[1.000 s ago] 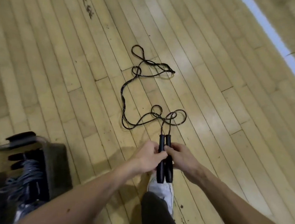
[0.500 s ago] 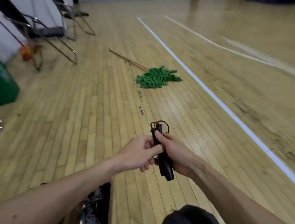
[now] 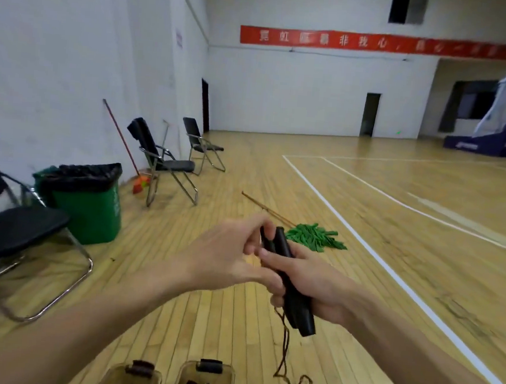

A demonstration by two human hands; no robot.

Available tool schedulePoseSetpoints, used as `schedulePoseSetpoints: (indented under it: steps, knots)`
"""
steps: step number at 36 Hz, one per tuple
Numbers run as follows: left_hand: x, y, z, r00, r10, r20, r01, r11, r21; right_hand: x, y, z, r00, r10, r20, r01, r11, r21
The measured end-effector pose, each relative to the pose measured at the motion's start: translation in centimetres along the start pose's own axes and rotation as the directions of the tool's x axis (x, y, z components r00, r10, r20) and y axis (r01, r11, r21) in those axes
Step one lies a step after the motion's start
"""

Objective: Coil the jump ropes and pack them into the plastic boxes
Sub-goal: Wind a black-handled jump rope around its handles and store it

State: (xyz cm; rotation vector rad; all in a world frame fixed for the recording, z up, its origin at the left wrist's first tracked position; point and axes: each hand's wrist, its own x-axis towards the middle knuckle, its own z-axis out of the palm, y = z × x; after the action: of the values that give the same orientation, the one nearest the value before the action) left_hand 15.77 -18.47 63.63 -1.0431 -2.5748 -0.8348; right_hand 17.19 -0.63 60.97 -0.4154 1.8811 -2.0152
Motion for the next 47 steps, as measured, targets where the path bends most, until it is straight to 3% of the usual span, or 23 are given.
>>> schedulePoseSetpoints:
  steps: [3, 5, 8, 10, 12, 16, 20, 26, 37, 42, 47]
  knots:
    - [-0.5, 2.4, -4.0, 0.997, 0.048, -0.068, -0.044, 0.997, 0.058, -2.3, -3.3, 1.5, 0.994, -0.021, 0.11, 0.026, 0.998, -0.049]
    - [-1.0, 4.2, -6.2, 0.999, 0.033, 0.009, -0.033, 0.998, 0.048, -4.0, -5.3, 2.7, 0.984, -0.033, 0.176, 0.052, 0.993, -0.106]
    - [-2.0, 7.0, -8.1, 0.991, 0.036, 0.127, -0.026, 0.996, -0.083, -6.5, -7.6, 4.7, 0.953, -0.079, 0.294, 0.122, 0.984, -0.131]
    - [-2.7, 8.7, -8.5, 0.997, 0.048, 0.066, -0.031, 0.971, -0.239, -8.1, -8.6, 5.7, 0.942, -0.104, 0.318, 0.151, 0.98, -0.126]
    - [-2.9, 9.6, -8.6, 0.999, 0.04, -0.022, -0.044, 0.955, -0.294, -9.3, -9.3, 6.3, 0.944, -0.114, 0.31, 0.157, 0.981, -0.115]
    - [-2.6, 10.7, -8.9, 0.978, 0.092, -0.188, -0.099, 0.995, -0.031, -10.7, -10.1, 6.5, 0.964, -0.125, 0.235, 0.157, 0.98, -0.122]
    - [-2.6, 11.8, -9.4, 0.95, 0.135, -0.282, -0.149, 0.988, -0.028, -11.5, -10.0, 6.4, 0.978, -0.125, 0.169, 0.146, 0.983, -0.115]
    - [-2.8, 12.5, -8.9, 0.949, 0.102, -0.297, -0.144, 0.982, -0.123, -12.9, -8.5, 6.7, 0.977, -0.032, 0.21, 0.063, 0.988, -0.142]
    - [-3.3, 10.9, -6.7, 0.954, -0.022, -0.3, -0.058, 0.965, -0.255, -13.0, -6.7, 6.1, 0.987, 0.049, 0.153, -0.029, 0.991, -0.134]
    - [-4.0, 10.3, -5.8, 0.974, -0.143, -0.176, 0.045, 0.882, -0.469, -13.2, -6.0, 5.9, 0.975, 0.071, 0.21, -0.033, 0.983, -0.179]
    - [-5.3, 9.7, -3.6, 0.96, -0.274, -0.065, 0.144, 0.675, -0.724, -13.6, -4.3, 6.5, 0.97, 0.085, 0.23, -0.046, 0.984, -0.171]
